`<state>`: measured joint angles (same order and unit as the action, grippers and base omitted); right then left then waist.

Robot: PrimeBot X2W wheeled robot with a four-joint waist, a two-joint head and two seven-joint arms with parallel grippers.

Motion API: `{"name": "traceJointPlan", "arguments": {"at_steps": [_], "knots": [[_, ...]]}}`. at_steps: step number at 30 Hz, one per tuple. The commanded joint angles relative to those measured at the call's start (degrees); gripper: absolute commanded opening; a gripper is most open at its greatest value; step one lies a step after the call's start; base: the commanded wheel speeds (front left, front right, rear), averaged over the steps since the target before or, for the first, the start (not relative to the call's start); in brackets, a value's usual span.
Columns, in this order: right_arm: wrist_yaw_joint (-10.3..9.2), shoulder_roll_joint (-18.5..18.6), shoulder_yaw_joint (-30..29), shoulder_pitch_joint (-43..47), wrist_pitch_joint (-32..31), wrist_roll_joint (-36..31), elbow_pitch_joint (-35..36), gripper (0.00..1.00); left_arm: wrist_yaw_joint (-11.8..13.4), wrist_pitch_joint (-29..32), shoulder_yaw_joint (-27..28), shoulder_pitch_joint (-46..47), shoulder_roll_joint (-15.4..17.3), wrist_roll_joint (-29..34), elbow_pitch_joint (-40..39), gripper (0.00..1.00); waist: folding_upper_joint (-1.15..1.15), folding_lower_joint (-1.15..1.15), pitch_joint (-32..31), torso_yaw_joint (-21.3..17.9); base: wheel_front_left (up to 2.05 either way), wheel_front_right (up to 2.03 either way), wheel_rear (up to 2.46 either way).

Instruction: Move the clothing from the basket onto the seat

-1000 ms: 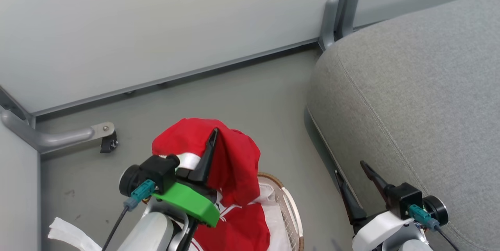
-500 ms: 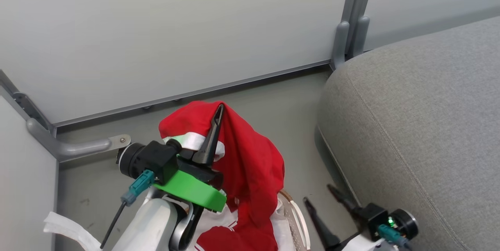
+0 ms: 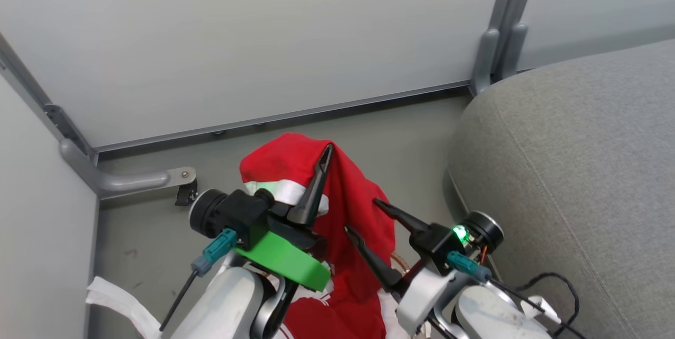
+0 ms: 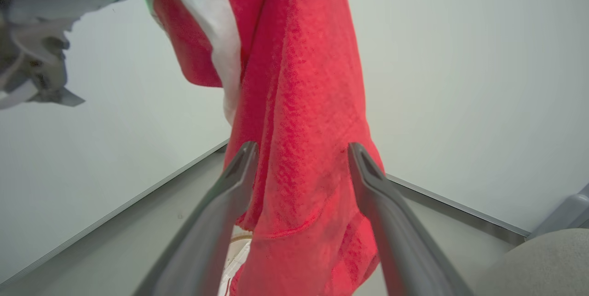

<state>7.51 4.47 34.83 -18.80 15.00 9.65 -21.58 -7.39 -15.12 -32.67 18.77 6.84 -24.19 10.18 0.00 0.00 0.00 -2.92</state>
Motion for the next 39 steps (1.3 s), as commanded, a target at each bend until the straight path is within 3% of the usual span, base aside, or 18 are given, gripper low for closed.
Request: {"name": "traceJointPlan", "arguments": {"at_steps": [1, 6, 7, 8, 9, 16, 17, 18, 19, 20, 29, 39], "knots": [[-0.04, -0.2, 0.0, -1.5, 0.3, -0.7, -1.5, 1.00, -0.2, -0.1, -0.4, 1.2, -0.1, -0.3, 0.2, 0.00, 0.00, 0.00, 0.3, 1.3, 0.00, 0.00, 0.00], [-0.04, -1.1, -0.8, -4.4, 0.3, -1.5, -5.5, 1.00, -0.2, 0.0, -2.4, 1.9, -0.5, -0.8, 0.5, 0.00, 0.00, 0.00, 0.3, 3.5, 0.00, 0.00, 0.00], [-0.04, -1.1, -0.8, -4.7, 0.2, -1.5, -6.6, 0.95, -0.2, -0.1, -2.8, 2.0, -0.6, -0.9, 0.5, 0.00, 0.00, 0.00, 0.3, 3.9, 0.00, 0.00, 0.00], [-0.04, -1.3, -0.9, -4.9, 0.2, -1.5, -7.3, 0.57, -0.2, -0.1, -3.0, 2.1, -0.7, -1.0, 0.5, 0.00, 0.00, 0.00, 0.2, 4.2, 0.00, 0.00, 0.00], [-0.04, -1.4, -1.1, -5.3, 0.2, -1.0, -7.8, 0.00, -0.2, -0.1, -3.2, 2.1, -0.8, -1.1, 0.5, 0.00, 0.00, 0.00, 0.2, 4.6, 0.00, 0.00, 0.00], [-0.04, -1.4, -1.6, -4.6, 0.2, 2.7, -6.5, 0.00, -0.2, -0.1, -3.1, 1.5, -0.5, -1.4, 1.1, 0.00, 0.00, 0.00, 0.4, 5.0, 0.00, 0.00, 0.00], [-0.04, -1.4, -1.9, -4.3, 0.2, 2.9, -6.2, 0.00, -0.2, -0.1, -2.8, 1.3, -0.4, -1.3, 1.1, 0.08, 0.00, 0.00, 0.4, 4.8, 0.00, 0.00, 0.00], [-0.04, -1.4, -2.2, -4.0, 0.2, 3.1, -5.9, 0.00, -0.2, 0.0, -2.5, 0.9, -0.4, -1.2, 1.3, 0.44, 0.00, 0.00, 0.5, 4.6, 0.00, 0.00, 0.00], [-0.04, -1.4, -2.5, -3.9, 0.2, 3.2, -5.5, 0.00, -0.2, 0.0, -2.4, 0.6, -0.3, -1.1, 1.7, 0.93, 0.00, 0.00, 0.6, 4.3, 0.00, 0.00, 0.00], [-0.04, -1.4, -3.2, -3.6, 0.2, 3.5, -5.0, 0.00, -0.2, 0.0, -2.2, 0.5, -0.2, -0.9, 1.8, 1.00, 0.00, 0.00, 0.6, 3.9, 0.00, 0.00, 0.00], [-0.04, -1.4, -10.4, 0.3, 0.2, 3.3, -2.6, 0.00, -0.2, 0.0, -0.2, -1.3, 0.2, -0.2, 2.9, 1.00, 0.00, 0.00, 1.4, -1.5, 0.00, 0.00, 0.00], [-0.05, -1.4, -15.2, 3.5, 0.2, 3.7, 1.4, 0.00, -0.2, 0.0, 3.2, -3.3, 0.3, 1.0, 2.6, 1.00, 0.00, 0.00, 2.6, -13.0, 0.00, 0.00, 0.00]]}}
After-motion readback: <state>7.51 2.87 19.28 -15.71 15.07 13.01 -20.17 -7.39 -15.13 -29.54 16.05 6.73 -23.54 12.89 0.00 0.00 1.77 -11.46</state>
